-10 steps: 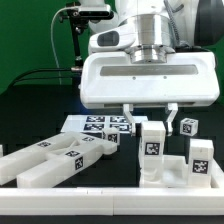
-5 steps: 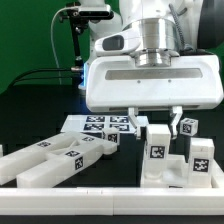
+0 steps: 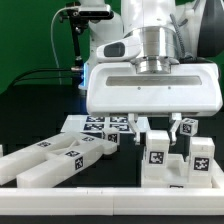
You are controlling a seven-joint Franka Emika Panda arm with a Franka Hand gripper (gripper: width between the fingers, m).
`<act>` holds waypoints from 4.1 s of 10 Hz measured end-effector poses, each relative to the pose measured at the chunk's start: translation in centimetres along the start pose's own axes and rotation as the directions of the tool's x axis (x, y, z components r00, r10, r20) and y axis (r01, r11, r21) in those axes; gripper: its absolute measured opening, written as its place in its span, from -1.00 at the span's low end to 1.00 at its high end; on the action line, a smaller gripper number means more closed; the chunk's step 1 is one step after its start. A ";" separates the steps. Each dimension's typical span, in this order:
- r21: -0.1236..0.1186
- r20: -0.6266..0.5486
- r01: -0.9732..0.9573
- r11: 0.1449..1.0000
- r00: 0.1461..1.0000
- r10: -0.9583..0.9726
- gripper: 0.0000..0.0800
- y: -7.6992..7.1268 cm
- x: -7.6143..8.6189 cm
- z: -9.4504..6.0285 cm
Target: Assemble chair
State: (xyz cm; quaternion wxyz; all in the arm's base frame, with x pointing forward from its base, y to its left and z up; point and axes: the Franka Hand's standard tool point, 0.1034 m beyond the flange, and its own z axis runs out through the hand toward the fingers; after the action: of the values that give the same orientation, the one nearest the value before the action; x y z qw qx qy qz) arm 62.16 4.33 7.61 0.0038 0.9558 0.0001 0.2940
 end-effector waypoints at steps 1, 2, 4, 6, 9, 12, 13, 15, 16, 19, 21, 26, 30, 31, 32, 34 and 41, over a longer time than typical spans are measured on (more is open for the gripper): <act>0.001 0.001 0.000 1.000 1.000 0.000 -0.29 0.0 0.0 0.0; 0.004 0.009 0.000 1.000 1.000 0.000 -0.29 -0.1 -0.1 0.1; 0.026 0.052 -0.005 1.000 0.999 0.003 0.46 -0.5 -0.4 0.2; 0.083 0.237 -0.097 0.992 0.969 0.075 0.59 -1.1 -0.1 -0.8; 0.078 0.449 -0.157 0.985 0.887 0.106 0.62 -0.7 0.1 -0.7; 0.074 0.495 -0.157 0.985 0.863 0.101 0.62 0.2 -0.1 -0.2; 0.068 0.495 -0.155 0.986 0.863 0.101 0.62 0.0 0.3 -0.2; 0.063 0.505 -0.159 0.985 0.857 0.106 0.62 -0.2 1.1 0.2; 0.060 0.505 -0.161 0.985 0.856 0.110 0.62 0.1 1.2 0.5; 0.043 0.499 -0.185 0.982 0.855 0.139 -0.01 0.2 1.2 0.6; -0.019 0.500 -0.292 0.956 0.825 0.262 -0.29 0.2 1.2 0.6; -0.331 0.350 -0.758 0.562 0.455 0.819 -0.29 0.1 1.9 1.1; -0.438 0.194 -0.891 0.117 0.033 0.980 -0.29 0.2 2.0 1.2; -0.433 0.206 -0.890 0.142 0.055 0.977 -0.09 0.2 2.0 1.2; -0.431 0.210 -0.889 0.153 0.066 0.976 0.35 0.2 2.0 1.2; -0.325 0.353 -0.797 0.510 0.398 0.847 0.55 0.2 2.0 1.3; -0.085 0.454 -0.379 0.921 0.809 0.375 0.62 -0.2 2.3 1.3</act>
Offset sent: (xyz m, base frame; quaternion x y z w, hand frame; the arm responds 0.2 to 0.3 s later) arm 0.0000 0.0000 0.0000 0.0000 -0.0650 0.0000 0.9979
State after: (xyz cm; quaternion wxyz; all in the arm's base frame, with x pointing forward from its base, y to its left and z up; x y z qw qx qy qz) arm 64.80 4.53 7.80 -0.0590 0.9788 -0.1889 0.0533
